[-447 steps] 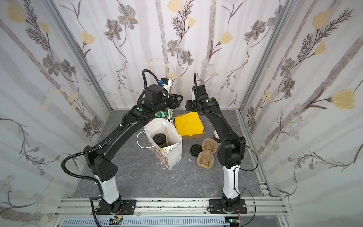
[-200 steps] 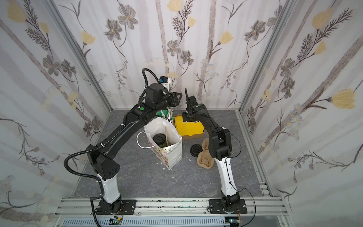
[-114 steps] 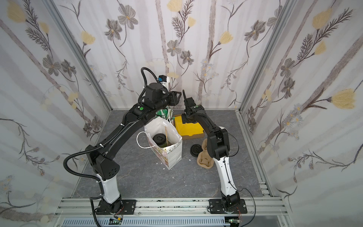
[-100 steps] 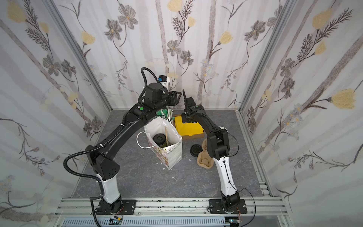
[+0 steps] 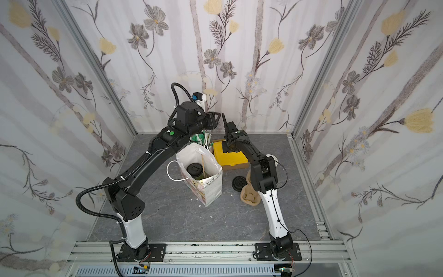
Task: Pack a coffee takeout order
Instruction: Pick up the napkin from the napkin box.
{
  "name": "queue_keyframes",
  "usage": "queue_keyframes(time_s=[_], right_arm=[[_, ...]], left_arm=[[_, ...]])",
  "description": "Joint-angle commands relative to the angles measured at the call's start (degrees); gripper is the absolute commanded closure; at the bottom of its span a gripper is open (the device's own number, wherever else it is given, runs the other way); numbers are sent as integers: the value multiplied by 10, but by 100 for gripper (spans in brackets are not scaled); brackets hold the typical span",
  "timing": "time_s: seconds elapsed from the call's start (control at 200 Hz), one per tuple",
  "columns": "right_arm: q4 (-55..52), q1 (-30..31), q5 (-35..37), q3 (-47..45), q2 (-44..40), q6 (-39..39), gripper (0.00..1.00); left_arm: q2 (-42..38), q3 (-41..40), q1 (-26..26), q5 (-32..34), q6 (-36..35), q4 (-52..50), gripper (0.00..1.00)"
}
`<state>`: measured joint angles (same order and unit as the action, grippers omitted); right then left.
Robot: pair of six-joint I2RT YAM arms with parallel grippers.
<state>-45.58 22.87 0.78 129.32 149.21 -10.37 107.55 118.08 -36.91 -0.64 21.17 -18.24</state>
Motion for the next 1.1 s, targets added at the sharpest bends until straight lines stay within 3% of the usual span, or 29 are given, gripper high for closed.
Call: queue_keyframes(time_s=[0.0, 0.3, 0.704, 1.094], right_arm=[[19, 1, 0, 5, 9, 9, 43], [19, -2, 3, 7, 25, 10, 47], [18, -9, -25, 7, 27, 2, 85], [15, -14, -54, 7, -32, -15, 100]], left_arm=[[-2, 3, 0, 6, 1, 15, 52], [-2, 3, 0, 5, 6, 15, 52], [-1, 2, 0, 7, 16, 16, 52], [5, 11, 0, 13, 8, 17, 52]])
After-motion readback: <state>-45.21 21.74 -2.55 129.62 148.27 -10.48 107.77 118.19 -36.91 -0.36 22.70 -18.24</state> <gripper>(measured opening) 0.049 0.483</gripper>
